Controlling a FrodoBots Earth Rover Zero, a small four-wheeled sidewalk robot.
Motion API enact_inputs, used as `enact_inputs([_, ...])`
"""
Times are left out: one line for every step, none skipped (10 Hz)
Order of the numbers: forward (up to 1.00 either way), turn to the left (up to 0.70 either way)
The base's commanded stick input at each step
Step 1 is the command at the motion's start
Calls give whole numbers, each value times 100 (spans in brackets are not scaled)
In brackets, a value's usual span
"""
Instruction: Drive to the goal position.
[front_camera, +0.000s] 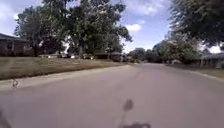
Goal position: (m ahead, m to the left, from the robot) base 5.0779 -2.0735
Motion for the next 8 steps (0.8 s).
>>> enact_inputs([100, -31])
enact_inputs([100, -39])
enact_inputs([100, -34])
enact_inputs([100, -19])
enact_inputs([100, 0])
enact_inputs([100, 0])
enact_inputs([100, 0])
enact_inputs([100, 0])
